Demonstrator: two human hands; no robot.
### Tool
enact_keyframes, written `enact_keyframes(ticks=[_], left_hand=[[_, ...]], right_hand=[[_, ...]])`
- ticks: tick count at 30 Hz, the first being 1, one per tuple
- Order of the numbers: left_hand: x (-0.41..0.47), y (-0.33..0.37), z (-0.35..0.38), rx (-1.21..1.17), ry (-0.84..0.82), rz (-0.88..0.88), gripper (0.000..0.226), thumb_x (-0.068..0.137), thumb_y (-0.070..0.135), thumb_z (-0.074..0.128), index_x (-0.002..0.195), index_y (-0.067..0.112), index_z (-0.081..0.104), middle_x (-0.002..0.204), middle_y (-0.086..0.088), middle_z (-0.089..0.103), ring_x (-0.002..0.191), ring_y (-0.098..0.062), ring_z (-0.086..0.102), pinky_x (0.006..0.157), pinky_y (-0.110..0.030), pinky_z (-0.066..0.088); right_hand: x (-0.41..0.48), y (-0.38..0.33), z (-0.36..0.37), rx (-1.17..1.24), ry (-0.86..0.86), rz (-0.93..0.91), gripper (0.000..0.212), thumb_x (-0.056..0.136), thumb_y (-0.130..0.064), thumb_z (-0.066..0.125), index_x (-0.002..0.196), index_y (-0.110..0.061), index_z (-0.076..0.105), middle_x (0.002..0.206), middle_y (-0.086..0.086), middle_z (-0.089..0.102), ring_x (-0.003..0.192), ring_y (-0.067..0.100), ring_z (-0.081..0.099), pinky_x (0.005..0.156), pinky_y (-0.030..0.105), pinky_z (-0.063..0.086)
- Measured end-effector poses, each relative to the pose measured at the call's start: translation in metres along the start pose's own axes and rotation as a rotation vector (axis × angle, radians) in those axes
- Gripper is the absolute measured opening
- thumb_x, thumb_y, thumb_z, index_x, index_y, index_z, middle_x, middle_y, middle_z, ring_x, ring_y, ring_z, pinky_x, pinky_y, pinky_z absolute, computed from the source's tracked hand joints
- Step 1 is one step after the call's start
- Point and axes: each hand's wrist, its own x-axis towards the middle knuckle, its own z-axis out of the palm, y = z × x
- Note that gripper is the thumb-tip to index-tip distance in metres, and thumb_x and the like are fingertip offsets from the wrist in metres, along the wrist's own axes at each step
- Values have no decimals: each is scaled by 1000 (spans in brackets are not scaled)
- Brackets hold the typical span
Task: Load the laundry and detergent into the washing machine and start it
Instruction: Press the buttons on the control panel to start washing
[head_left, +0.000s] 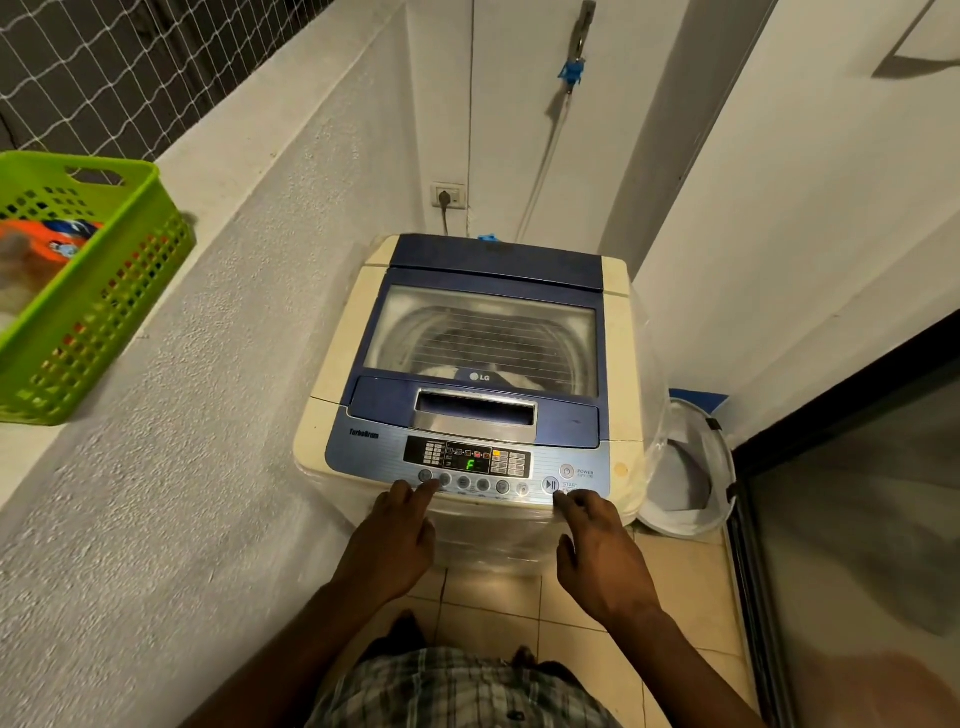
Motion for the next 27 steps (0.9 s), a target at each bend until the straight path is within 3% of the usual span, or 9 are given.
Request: enact_keyframes(ticks=[10, 16, 27], left_hand=[[6, -3, 5, 3, -18, 9, 61, 103, 33, 47, 159, 38, 23, 138, 1, 45, 121, -13, 49, 93, -28, 56], [8, -4, 7, 3, -21, 18, 61, 103, 33, 47, 159, 39, 23, 139, 0, 45, 121, -13, 48, 91, -26, 55], [10, -1, 7, 44, -22, 1, 61, 103, 32, 47, 159, 39, 24, 139, 1, 46, 122, -13, 48, 89, -25, 54]], right_hand=[[-2, -4, 3, 27, -2, -15, 57, 93, -16, 60, 149, -21, 53, 141, -1, 56, 128, 19, 53, 93, 25, 51], [-4, -3, 7, 39, 21, -9, 56, 90, -13, 63, 145, -20, 57, 128, -2, 61, 116, 19, 58, 84, 25, 53], [-2, -1, 8, 46, 19, 16, 59, 91, -14, 62, 149, -20, 54, 129, -2, 60, 118, 18, 57, 85, 24, 51]])
